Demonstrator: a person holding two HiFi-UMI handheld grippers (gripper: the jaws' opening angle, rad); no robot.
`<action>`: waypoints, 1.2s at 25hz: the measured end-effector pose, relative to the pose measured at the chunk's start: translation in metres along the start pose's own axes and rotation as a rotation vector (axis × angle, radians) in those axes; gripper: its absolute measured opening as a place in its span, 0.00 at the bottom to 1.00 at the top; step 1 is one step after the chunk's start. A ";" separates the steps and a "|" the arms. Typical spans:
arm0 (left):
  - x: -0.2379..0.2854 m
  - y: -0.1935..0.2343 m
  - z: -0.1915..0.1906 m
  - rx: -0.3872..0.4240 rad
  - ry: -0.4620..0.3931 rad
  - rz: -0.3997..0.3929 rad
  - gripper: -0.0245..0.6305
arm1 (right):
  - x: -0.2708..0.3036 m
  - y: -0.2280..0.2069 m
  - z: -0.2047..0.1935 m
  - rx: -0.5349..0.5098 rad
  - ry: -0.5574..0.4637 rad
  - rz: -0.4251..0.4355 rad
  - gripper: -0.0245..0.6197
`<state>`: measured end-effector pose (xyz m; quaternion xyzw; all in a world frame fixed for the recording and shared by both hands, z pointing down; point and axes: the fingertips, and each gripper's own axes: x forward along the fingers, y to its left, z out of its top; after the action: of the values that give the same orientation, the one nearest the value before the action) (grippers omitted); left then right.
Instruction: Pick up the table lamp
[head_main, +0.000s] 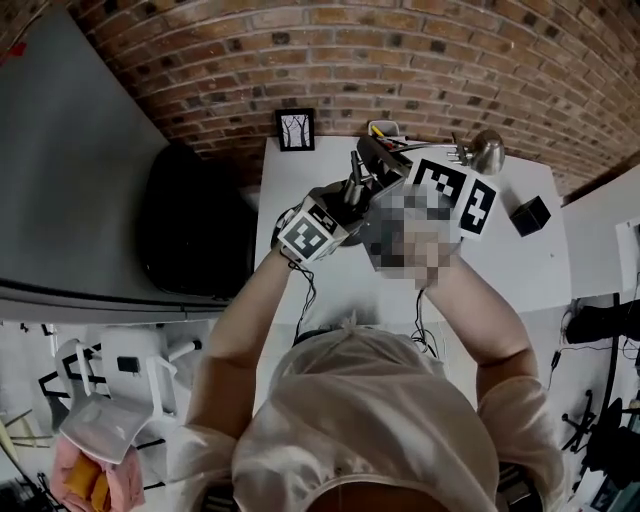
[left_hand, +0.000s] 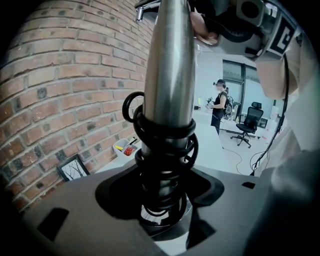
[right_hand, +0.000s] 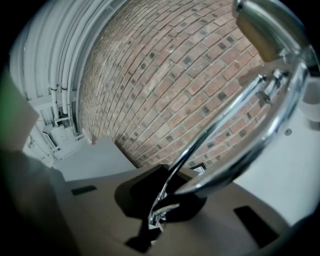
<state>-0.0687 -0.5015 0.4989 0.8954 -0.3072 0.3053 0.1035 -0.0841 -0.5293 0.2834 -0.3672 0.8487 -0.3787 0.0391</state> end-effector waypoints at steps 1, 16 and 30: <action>-0.003 -0.001 0.005 0.005 0.001 0.004 0.45 | -0.002 0.002 0.003 -0.004 0.002 0.007 0.08; -0.006 -0.016 0.051 0.036 0.000 -0.018 0.45 | -0.029 0.016 0.042 -0.036 0.015 0.046 0.08; 0.007 -0.023 0.043 0.022 0.034 -0.036 0.45 | -0.030 0.006 0.031 -0.044 0.039 0.040 0.08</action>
<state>-0.0293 -0.5031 0.4695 0.8965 -0.2859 0.3220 0.1043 -0.0547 -0.5264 0.2511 -0.3434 0.8646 -0.3663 0.0220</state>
